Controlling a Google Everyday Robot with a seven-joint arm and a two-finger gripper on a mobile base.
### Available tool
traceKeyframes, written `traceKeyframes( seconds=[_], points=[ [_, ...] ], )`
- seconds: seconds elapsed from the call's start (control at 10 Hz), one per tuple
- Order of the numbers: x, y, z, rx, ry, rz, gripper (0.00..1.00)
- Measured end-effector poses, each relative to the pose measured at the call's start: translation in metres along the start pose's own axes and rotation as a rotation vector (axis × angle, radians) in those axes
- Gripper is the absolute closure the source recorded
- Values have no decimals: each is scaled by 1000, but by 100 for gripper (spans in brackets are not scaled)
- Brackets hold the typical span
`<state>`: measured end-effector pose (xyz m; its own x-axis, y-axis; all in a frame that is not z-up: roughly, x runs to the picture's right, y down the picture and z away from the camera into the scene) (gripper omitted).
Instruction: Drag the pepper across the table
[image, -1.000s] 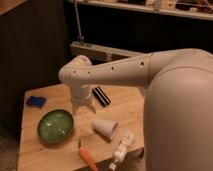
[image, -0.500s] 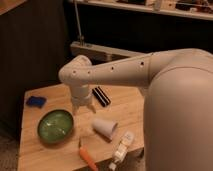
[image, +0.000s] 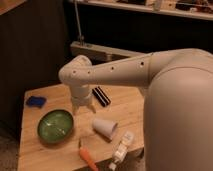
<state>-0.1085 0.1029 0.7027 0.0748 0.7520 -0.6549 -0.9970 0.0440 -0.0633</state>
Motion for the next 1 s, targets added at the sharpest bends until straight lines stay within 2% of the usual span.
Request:
traceKeyframes(
  seconds=[0.5,0.6,0.7,0.8,1.0],
  points=[
    [0,0,-1,2,-3,-2,35],
    [1,-3,-4,14,-31,-22,35],
    [7,-1,-9,3,-62,-45,35],
    [15,-1,-14,-33,-102,-74,35],
    [30,-3,-18,-126,-139,-126,35]
  ],
)
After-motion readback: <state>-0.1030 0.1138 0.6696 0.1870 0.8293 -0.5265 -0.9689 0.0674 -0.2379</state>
